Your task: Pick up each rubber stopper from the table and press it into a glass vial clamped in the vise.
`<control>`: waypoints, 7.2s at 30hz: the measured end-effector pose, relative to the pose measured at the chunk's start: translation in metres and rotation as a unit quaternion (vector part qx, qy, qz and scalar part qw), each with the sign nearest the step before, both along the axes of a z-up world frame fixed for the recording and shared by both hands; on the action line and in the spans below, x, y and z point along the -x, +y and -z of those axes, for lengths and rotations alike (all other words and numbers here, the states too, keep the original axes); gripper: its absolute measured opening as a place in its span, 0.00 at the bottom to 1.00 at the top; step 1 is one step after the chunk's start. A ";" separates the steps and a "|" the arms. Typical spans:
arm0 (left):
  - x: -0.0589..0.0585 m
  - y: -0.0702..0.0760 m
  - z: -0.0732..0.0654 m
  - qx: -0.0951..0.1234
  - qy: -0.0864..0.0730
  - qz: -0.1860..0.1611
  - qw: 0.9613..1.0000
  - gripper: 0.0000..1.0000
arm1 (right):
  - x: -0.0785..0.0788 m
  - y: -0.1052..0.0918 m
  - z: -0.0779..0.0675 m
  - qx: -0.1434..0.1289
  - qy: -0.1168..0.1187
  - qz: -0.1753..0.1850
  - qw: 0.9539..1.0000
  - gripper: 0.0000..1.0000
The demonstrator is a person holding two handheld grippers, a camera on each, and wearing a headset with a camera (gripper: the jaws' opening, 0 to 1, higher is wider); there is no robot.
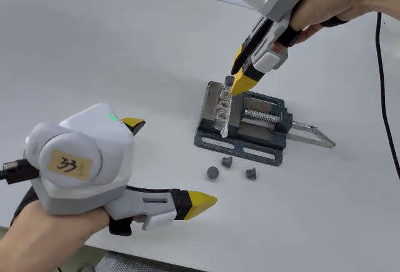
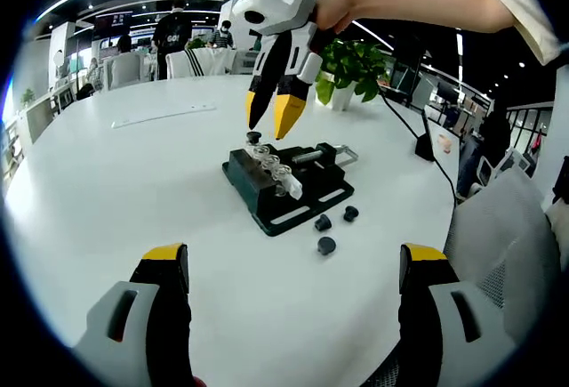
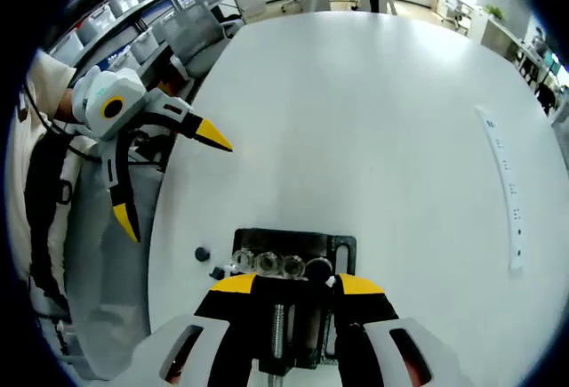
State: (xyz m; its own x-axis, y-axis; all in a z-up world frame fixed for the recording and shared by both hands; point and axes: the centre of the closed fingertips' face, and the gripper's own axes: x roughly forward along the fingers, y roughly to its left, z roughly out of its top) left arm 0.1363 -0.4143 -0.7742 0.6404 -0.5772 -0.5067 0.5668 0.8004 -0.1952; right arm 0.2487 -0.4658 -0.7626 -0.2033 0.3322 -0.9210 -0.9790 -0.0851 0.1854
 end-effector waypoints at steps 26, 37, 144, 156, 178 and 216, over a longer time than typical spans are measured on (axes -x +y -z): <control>-0.009 0.014 -0.012 -0.015 -0.015 0.019 1.000 0.99 | 0.071 -0.033 0.001 -0.147 -0.051 0.025 0.987 0.69; -0.004 0.016 -0.014 -0.019 -0.016 0.023 0.999 0.99 | 0.092 -0.045 0.012 -0.160 -0.047 0.042 0.985 0.59; 0.009 -0.101 -0.040 -0.013 -0.020 0.248 0.969 0.05 | 0.134 -0.044 -0.026 -0.053 -0.160 -0.228 0.959 0.07; 0.010 -0.098 -0.045 -0.021 -0.053 0.254 0.965 0.04 | 0.132 -0.043 -0.034 -0.061 -0.146 -0.216 0.963 0.07; 0.010 -0.101 -0.064 -0.005 -0.126 0.261 0.957 0.04 | 0.134 -0.040 -0.055 -0.104 -0.091 -0.153 0.978 0.08; 0.011 -0.104 -0.078 0.029 -0.134 0.240 0.961 0.03 | 0.132 -0.043 -0.062 -0.100 -0.093 -0.144 0.980 0.07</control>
